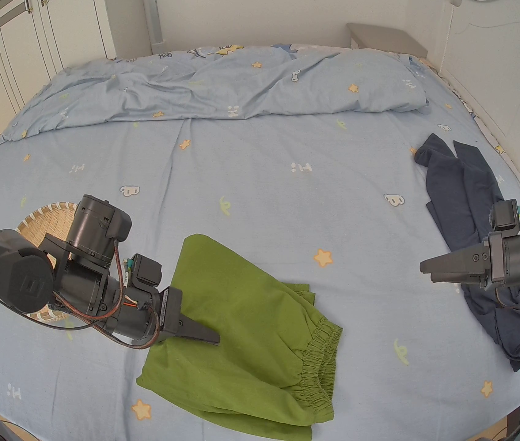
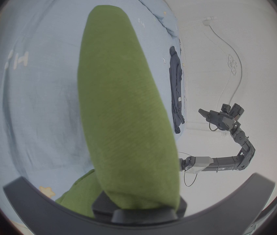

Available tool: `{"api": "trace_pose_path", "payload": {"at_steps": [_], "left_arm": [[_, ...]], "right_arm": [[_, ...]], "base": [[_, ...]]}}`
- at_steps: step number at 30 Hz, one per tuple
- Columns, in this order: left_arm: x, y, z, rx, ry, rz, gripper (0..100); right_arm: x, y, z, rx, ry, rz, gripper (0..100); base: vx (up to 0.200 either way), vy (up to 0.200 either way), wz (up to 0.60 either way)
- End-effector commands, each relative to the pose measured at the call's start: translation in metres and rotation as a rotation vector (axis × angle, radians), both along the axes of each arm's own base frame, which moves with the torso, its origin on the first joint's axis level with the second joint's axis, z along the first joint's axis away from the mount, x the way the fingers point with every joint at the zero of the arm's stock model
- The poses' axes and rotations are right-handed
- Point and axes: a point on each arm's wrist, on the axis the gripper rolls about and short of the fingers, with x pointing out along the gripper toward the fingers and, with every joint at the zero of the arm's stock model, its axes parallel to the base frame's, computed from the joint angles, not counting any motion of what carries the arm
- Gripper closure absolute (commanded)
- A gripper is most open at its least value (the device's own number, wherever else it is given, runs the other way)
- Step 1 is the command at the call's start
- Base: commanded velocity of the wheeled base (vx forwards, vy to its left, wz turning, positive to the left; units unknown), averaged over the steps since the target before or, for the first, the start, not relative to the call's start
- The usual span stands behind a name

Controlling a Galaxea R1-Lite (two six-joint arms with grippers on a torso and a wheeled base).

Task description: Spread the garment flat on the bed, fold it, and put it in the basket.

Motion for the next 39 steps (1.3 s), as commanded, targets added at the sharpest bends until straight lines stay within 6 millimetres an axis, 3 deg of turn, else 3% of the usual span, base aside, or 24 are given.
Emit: {"api": "trace_pose_path", "payload": {"at_steps": [1,10,19,29,39], "left_arm": [[-0.007,-0.008,0.003,0.001,-0.009,-0.034,100],[-0.006,-0.008,0.003,-0.001,-0.013,-0.032,100],[-0.008,-0.008,0.007,0.022,-0.069,-0.041,100],[-0.018,-0.011,0.048,0.019,-0.314,-0.117,100],[-0.019,0.009,0.087,0.009,-0.521,-0.086,100]], "right_arm": [[0.0,0.0,0.0,0.0,-0.002,0.001,0],[-0.001,0.0,0.0,0.0,-0.001,0.001,0],[-0.002,0.0,0.001,0.0,-0.005,0.003,0],[-0.002,0.0,-0.001,-0.003,-0.006,0.004,0],[-0.002,0.0,-0.001,-0.001,-0.005,0.005,0]], "base": [[0.0,0.2,0.0],[0.0,0.2,0.0],[0.0,0.0,0.0],[0.0,0.0,0.0],[0.0,0.0,0.0]]}}
